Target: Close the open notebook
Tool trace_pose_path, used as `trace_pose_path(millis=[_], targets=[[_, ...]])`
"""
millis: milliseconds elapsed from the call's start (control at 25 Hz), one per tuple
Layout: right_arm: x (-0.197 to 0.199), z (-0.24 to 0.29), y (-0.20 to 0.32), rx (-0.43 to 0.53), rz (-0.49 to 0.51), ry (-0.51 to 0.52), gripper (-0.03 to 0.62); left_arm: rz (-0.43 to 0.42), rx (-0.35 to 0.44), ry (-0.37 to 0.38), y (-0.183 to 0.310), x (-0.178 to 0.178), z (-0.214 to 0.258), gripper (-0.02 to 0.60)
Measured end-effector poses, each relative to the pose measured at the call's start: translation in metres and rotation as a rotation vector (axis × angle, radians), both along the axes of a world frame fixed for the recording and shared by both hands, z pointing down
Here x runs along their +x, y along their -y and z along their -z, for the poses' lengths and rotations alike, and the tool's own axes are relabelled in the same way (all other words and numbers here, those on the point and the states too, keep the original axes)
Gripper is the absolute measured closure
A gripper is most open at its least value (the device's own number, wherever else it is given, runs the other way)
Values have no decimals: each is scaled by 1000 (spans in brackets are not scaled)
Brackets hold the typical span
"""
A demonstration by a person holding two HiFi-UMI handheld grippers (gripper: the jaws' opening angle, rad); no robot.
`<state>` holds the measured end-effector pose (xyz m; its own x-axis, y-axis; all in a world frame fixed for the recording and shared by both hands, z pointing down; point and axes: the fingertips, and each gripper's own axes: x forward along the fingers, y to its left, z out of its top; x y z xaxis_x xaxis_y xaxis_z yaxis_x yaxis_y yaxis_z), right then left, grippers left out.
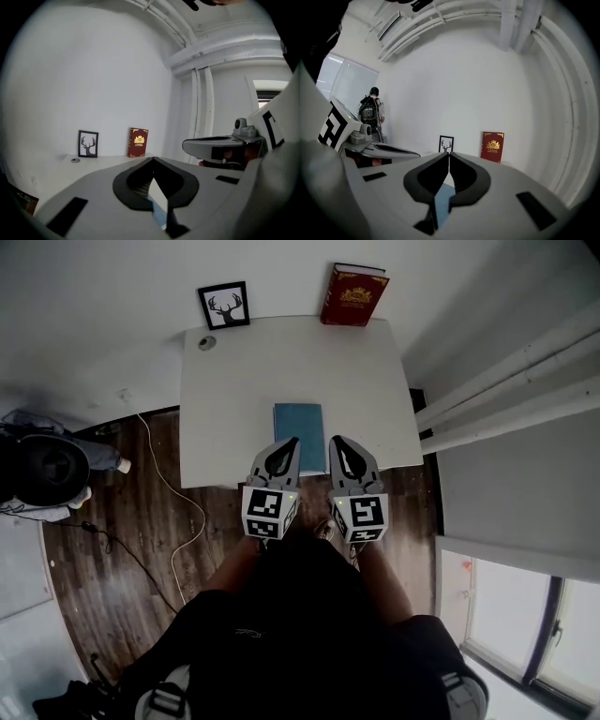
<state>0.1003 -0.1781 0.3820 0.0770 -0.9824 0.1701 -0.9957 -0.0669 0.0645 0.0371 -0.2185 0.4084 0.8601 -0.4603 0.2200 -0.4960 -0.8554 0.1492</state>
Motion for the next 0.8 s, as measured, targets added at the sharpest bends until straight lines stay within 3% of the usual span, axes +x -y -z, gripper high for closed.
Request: trace_pose_path(millis=[280,800], targets=[[9,14,-6,28,17,0,568,2,21,1,-7,17,13,578],[9,14,-11,31,21,-27,572,11,22,-2,-9,17,16,578]])
